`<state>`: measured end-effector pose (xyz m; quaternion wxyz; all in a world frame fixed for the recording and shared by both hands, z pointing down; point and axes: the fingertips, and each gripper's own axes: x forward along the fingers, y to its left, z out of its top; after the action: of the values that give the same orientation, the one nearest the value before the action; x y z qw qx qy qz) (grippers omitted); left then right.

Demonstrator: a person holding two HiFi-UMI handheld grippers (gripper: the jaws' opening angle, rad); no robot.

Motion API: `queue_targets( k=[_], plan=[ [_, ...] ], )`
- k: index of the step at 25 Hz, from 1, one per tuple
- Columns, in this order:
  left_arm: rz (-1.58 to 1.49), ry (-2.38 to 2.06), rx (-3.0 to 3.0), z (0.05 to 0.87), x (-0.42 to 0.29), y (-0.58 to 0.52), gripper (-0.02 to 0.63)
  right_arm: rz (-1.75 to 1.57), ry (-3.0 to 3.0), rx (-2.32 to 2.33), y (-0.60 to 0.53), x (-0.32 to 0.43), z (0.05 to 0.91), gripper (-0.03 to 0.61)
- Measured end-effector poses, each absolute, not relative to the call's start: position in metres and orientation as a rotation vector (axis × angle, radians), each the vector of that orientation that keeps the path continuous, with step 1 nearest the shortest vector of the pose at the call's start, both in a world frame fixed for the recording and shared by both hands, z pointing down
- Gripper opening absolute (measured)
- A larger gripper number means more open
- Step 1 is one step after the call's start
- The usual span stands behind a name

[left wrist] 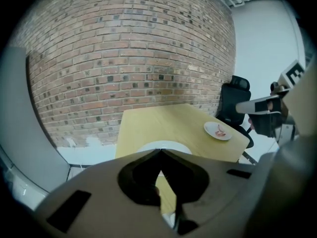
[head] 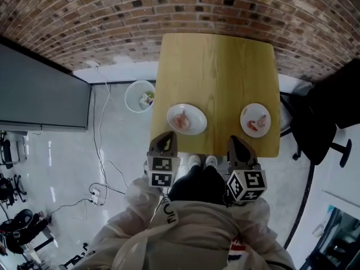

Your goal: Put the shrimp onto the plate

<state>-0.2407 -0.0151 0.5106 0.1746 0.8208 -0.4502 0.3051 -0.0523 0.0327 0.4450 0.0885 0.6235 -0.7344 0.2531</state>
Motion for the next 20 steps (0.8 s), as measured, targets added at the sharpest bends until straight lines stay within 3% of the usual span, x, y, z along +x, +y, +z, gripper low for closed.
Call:
queue_targets(
  k=[20],
  plan=[
    [0.96,-1.301,2.226,0.544,-0.234,-0.037,0.014,0.865,-2.252,1.656,0.006,-0.058,0.48,0.023]
  ],
)
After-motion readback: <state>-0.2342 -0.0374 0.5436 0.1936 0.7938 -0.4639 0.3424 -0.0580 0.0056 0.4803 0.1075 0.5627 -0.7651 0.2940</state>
